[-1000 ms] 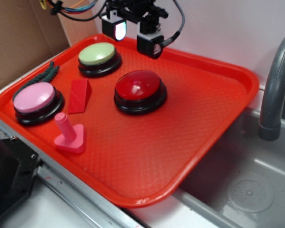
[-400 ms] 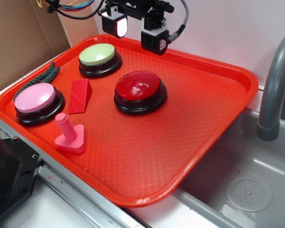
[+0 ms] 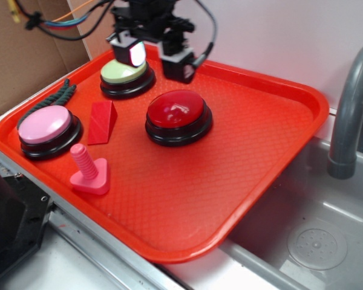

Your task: Push the red button.

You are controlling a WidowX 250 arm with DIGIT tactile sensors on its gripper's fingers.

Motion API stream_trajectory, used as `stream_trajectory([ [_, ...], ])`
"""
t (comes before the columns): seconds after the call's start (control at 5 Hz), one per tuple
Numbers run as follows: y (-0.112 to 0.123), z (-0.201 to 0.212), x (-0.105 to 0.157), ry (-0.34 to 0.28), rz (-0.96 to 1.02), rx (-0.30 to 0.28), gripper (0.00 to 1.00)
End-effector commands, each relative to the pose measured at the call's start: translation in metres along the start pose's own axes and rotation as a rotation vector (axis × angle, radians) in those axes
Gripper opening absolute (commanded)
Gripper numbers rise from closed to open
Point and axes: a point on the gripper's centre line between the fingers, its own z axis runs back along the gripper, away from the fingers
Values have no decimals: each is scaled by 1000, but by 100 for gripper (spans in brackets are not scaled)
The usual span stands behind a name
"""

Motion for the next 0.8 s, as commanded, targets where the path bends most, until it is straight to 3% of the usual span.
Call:
stream_trajectory([
  [0.0, 3, -5, 20, -12, -42, -48, 100],
  [0.2, -3, -24, 23, 2, -79, -57, 100],
  [0.6, -8, -48, 35, -2, -168, -9, 100],
])
